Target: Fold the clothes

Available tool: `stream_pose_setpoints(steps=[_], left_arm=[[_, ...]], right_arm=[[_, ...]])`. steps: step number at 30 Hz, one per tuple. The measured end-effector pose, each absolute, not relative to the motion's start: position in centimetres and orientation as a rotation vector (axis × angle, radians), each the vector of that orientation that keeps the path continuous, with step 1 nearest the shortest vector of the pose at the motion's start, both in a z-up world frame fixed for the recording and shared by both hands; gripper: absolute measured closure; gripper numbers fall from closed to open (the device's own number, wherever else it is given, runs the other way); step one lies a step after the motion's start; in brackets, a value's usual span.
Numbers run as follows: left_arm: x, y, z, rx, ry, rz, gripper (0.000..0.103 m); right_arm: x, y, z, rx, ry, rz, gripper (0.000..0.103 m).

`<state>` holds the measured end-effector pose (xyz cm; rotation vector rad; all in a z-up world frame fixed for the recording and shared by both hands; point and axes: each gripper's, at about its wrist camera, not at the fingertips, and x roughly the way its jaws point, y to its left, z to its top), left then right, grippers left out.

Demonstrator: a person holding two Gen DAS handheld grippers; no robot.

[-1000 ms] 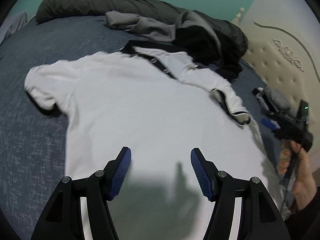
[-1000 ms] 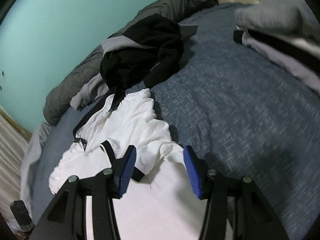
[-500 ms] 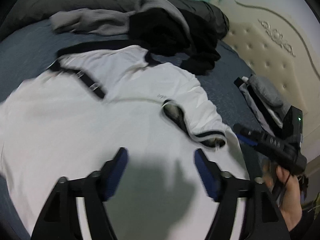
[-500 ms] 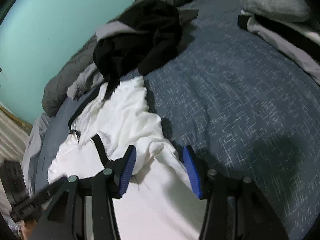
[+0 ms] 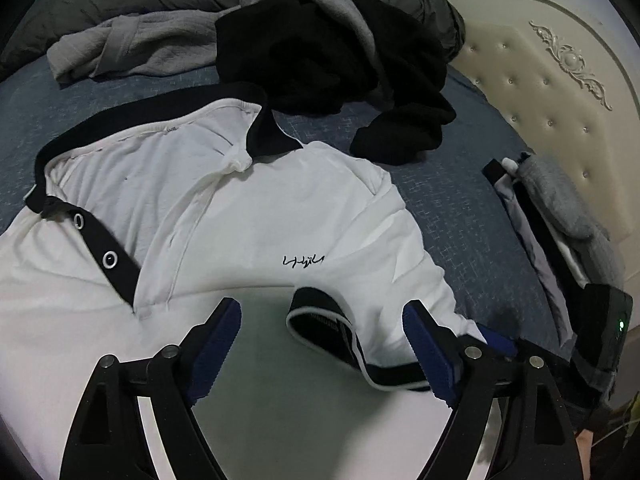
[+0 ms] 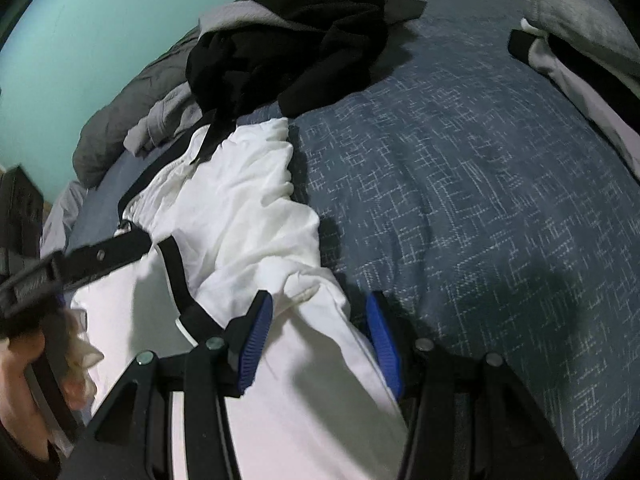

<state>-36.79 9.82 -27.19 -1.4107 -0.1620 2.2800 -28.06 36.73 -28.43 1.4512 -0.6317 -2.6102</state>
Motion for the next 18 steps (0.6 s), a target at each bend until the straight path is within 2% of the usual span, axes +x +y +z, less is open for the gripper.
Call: stream_pose_setpoints(steps=[2,4,6,10,11,12,14,18], left_arm=[[-37.3,9.7,-27.7,-1.425,-0.162,2.284,0.017],[-37.5,9.6,-28.2,-1.432,-0.165,2.276,0.022],[-37.6,9.7,-28.6,-1.439,-0.153,2.26,0.036],[-37.6,9.9,-29.2,-1.44,-0.121,2.255,0.052],[-37.6,9.9,-29.3,-1.439,-0.113,2.257,0.064],[-37.6,10.0,-29.4,-1.439,-0.103,2.261,0.08],[-37.4,10.1,-29.3,-1.429,-0.079,2.274,0.094],[-37.2,9.8,-28.7,-1.395,-0.07,2.301,0.098]], right_arm=[[-28.1,36.7,-28.7,1.476,-0.605,-2.607,0.054],[-28.0,36.9,-28.9,1.486,-0.603,-2.609,0.058],[-28.0,36.9,-28.9,1.48,-0.579,-2.606,0.064],[-27.9,36.9,-29.0,1.467,-0.571,-2.6,0.086],[-27.9,37.1,-29.0,1.46,-0.58,-2.602,0.094],[-27.8,37.2,-29.1,1.453,-0.59,-2.603,0.096],[-27.6,37.8,-28.7,1.412,-0.62,-2.615,0.1],[-27.3,38.7,-28.3,1.375,-0.652,-2.637,0.1]])
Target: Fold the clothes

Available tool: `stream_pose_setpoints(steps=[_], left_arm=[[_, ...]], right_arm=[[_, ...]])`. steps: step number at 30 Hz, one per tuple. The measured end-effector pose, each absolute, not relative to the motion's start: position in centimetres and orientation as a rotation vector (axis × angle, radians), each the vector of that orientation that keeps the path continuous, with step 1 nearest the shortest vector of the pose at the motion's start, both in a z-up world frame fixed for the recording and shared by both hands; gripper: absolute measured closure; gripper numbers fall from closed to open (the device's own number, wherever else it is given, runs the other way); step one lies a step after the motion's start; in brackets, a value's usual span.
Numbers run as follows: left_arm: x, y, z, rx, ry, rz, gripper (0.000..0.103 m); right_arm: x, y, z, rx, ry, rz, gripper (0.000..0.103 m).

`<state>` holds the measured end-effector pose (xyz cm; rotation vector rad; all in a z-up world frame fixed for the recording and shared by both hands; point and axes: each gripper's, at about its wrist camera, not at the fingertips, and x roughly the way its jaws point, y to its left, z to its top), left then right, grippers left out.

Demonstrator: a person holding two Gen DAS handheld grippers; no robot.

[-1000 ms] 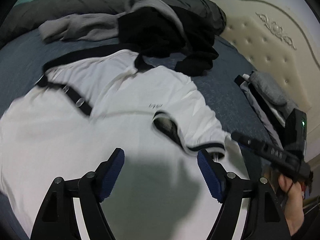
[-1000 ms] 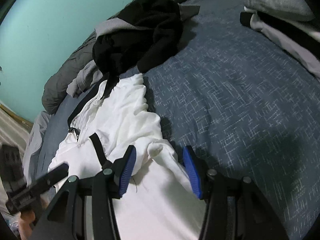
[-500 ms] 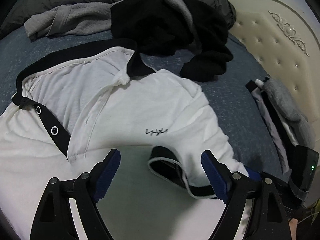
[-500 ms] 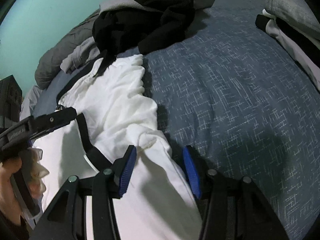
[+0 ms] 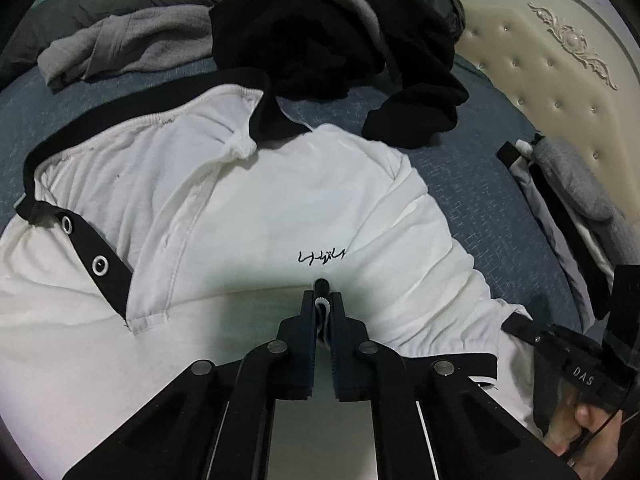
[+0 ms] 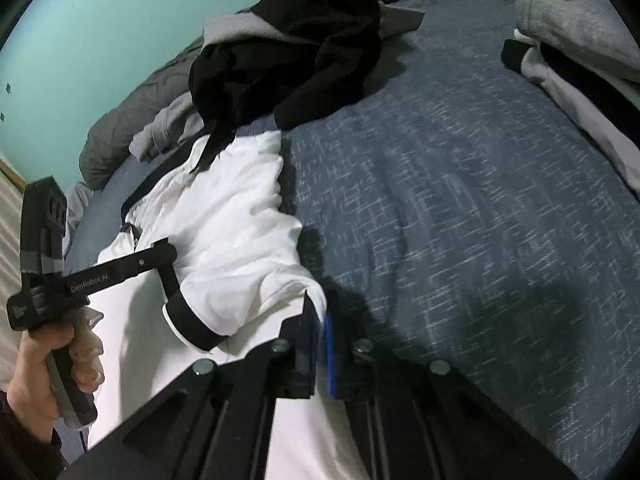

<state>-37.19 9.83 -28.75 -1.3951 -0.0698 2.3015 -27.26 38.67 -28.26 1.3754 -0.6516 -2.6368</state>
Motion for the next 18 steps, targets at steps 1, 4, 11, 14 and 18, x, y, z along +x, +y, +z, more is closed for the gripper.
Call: stream_pose_setpoints(steps=[1,4,11,14,18], left_arm=[[-37.2,9.6,-28.6,-1.393,-0.071,2.311,0.098],[-37.2,9.1,-28.5,-1.407,-0.076,2.331,0.099],[-37.7,9.1,-30.0,-1.478,-0.122,2.289,0.098],[-37.7,9.3,-29.3,-1.475,-0.092,2.293,0.082],[-38.2,9.6,-27.5,-1.447,-0.032,2.326,0.049]], right_arm=[[-27.2,38.9,-28.2,1.369,-0.665,-2.641,0.1],[-26.9,39.7,-28.6,1.386,-0.702,-2.638,0.1],[-27.0,40.3,-30.2,1.462,-0.746,-2.594,0.1],[-27.1,40.4,-29.9,1.477,-0.773,-2.586,0.092],[-27.0,40.8,-28.7,1.43,-0.81,-2.602,0.08]])
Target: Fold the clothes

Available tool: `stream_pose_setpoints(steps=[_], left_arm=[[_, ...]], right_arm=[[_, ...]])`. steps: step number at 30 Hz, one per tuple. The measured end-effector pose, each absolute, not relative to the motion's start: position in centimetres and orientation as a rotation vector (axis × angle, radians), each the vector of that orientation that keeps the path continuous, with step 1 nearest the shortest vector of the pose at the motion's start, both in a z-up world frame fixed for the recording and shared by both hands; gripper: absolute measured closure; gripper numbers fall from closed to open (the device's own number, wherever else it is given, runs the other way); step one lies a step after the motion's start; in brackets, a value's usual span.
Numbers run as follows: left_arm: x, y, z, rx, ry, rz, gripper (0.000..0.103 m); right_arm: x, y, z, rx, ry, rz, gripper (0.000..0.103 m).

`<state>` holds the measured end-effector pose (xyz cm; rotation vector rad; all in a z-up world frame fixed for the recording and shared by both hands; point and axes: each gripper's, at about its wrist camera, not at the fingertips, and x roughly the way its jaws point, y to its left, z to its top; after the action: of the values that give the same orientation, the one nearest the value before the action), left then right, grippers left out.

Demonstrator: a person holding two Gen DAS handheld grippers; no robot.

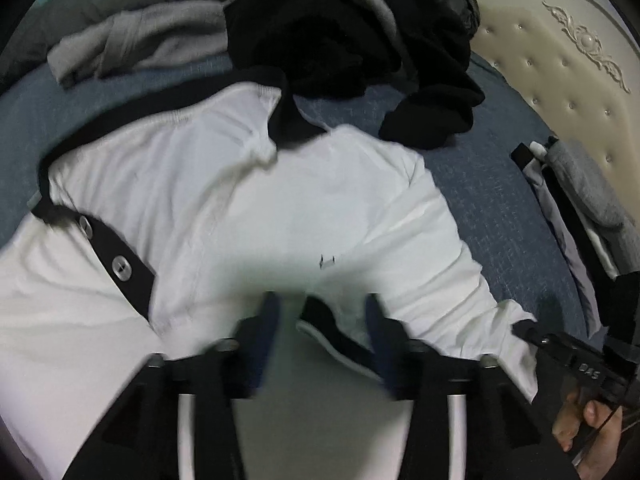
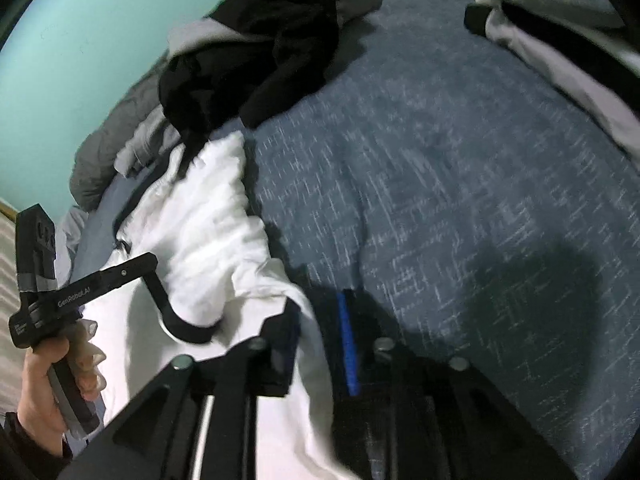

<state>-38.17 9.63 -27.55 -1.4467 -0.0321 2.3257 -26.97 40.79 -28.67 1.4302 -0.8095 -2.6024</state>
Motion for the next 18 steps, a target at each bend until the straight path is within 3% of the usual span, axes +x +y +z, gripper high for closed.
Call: stream_pose_setpoints(steps=[5,18], left_arm=[[-40.8,12.4,-26.1,-1.406,0.025,2.333,0.047],[-45.6,18.6,-27.0,-1.422,0.098,2.284,0.047]], right_arm=[[-26.7,41.5,-27.4,1.329,-0.923,-2.59,0.075],[-26.2,41.5,-26.0,1.417,-0.87,-2.566,0.074]])
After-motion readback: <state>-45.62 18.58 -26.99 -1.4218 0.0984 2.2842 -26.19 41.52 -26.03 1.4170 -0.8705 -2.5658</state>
